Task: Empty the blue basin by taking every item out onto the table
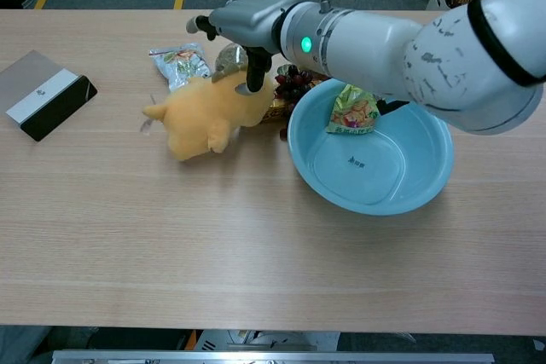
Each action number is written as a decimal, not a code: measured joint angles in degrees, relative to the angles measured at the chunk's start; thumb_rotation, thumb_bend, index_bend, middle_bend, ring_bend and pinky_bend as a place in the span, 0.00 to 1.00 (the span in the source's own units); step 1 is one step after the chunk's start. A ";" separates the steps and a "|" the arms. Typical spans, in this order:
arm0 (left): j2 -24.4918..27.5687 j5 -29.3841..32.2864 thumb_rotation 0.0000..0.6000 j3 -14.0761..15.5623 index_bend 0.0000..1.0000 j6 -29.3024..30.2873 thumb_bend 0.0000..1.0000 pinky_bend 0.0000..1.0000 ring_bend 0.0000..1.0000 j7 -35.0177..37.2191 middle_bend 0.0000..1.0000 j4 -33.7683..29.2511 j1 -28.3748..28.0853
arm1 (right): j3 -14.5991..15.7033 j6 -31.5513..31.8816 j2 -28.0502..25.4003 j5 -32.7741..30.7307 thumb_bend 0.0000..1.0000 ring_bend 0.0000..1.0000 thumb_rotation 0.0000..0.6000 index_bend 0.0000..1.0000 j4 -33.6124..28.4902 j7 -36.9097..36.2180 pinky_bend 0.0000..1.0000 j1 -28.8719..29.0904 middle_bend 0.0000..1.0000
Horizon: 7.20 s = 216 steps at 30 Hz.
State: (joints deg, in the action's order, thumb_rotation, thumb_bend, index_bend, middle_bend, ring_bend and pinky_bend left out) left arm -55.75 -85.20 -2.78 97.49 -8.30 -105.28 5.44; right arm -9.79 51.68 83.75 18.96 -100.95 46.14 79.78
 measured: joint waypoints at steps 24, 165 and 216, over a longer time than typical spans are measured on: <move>-0.53 -0.50 1.00 -0.13 0.34 -1.56 0.34 0.26 0.29 0.09 0.37 0.16 -0.84 | 12.95 1.91 -18.85 9.55 0.11 0.29 1.00 0.27 -11.27 -2.61 0.50 -9.80 0.32; 1.10 1.92 1.00 -0.90 0.34 -3.76 0.34 0.25 0.29 7.56 0.36 1.43 -1.18 | 18.76 11.15 -1.22 36.80 0.33 0.58 1.00 0.66 1.39 5.93 0.76 -26.58 0.56; 3.95 -0.82 1.00 -1.09 0.34 -7.38 0.34 0.25 0.29 1.53 0.36 -3.89 -5.08 | 7.37 23.19 -26.46 25.21 0.26 0.22 1.00 0.15 -24.91 -0.33 0.39 -28.39 0.28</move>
State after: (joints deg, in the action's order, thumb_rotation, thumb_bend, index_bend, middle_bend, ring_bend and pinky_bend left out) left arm -51.80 -86.01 -3.87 90.11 -6.77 -109.17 0.36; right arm -2.41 74.87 57.29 44.17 -125.86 45.81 51.39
